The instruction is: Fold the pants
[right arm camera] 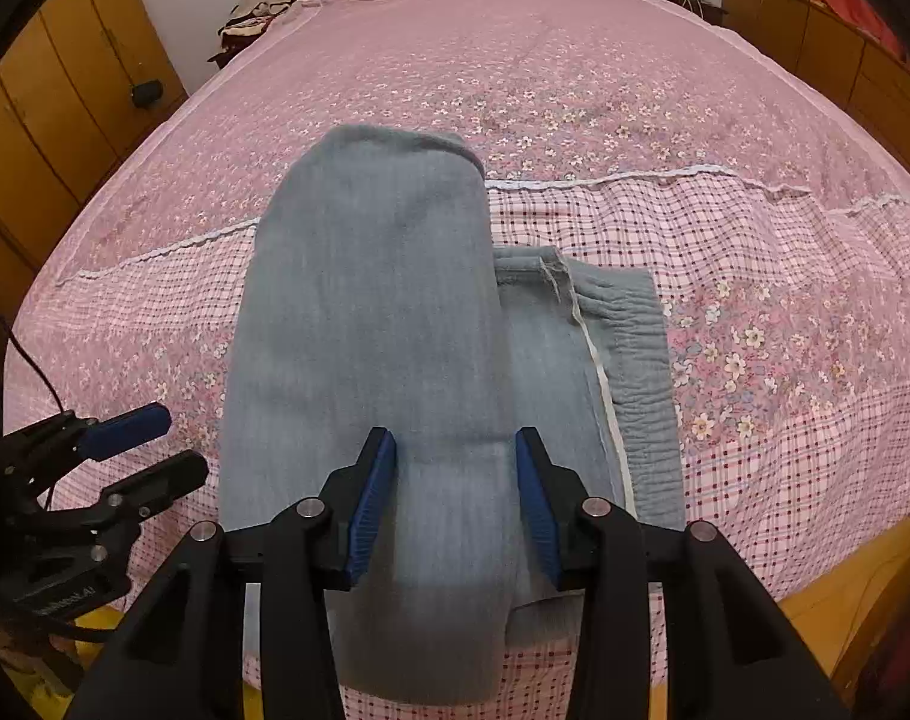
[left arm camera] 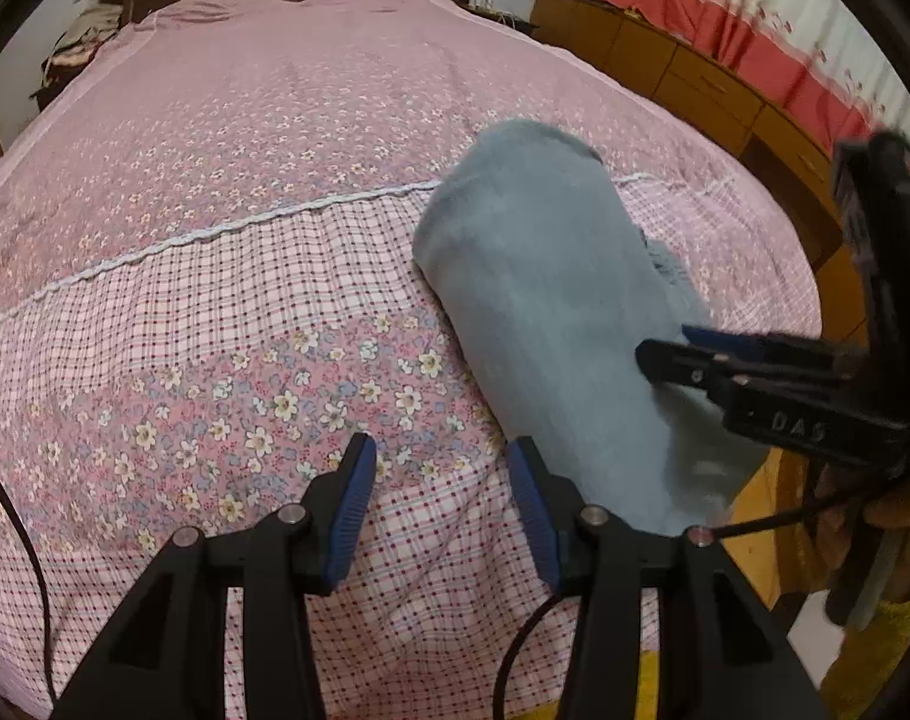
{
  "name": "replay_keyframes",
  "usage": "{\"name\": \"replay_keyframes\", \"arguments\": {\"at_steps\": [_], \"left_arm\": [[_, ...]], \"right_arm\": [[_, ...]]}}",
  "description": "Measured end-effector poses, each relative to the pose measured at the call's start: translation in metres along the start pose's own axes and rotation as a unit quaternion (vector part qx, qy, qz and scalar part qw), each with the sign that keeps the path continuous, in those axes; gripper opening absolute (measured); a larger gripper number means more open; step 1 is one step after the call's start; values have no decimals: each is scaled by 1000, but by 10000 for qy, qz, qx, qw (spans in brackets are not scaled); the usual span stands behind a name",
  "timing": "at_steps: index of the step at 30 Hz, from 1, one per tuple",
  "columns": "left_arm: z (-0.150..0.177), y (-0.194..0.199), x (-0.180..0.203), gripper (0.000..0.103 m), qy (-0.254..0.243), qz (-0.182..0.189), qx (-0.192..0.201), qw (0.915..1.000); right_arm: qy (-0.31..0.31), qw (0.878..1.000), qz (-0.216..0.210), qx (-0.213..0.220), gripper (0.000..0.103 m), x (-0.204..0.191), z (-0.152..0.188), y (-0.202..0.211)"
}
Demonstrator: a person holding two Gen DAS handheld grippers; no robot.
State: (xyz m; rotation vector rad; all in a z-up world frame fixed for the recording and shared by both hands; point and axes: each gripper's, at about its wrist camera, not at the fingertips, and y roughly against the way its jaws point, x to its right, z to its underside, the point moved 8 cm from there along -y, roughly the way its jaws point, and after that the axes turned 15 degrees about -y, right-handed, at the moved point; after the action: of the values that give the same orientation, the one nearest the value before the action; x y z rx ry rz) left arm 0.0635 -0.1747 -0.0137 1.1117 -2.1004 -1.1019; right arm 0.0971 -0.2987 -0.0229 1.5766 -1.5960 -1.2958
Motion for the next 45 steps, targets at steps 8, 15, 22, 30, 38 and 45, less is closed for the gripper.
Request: {"name": "replay_keyframes", "arguments": {"at_steps": [8, 15, 22, 30, 38, 45], "left_arm": [[11, 26, -35, 48, 226, -90, 160, 9996], [16, 39, -47, 48, 311, -69, 242, 9992], [15, 41, -44, 48, 341, -32, 250, 9991], [13, 38, -40, 48, 343, 12, 236, 9991], [9, 42, -36, 48, 409, 14, 330, 9986], [5, 46, -37, 48, 427, 54, 370, 9984]], "right_arm": [[-504, 9981, -291, -179, 45, 10, 1, -13], [-348, 9993, 75, -113, 42, -1, 0, -8], [-257, 9996, 40, 118, 30, -9, 0, 9], [135, 9992, -325, 194, 12, -28, 0, 21], [97, 9964, -674, 505, 10, -36, -9, 47], [98, 9949, -643, 776, 10, -29, -19, 69]]}}
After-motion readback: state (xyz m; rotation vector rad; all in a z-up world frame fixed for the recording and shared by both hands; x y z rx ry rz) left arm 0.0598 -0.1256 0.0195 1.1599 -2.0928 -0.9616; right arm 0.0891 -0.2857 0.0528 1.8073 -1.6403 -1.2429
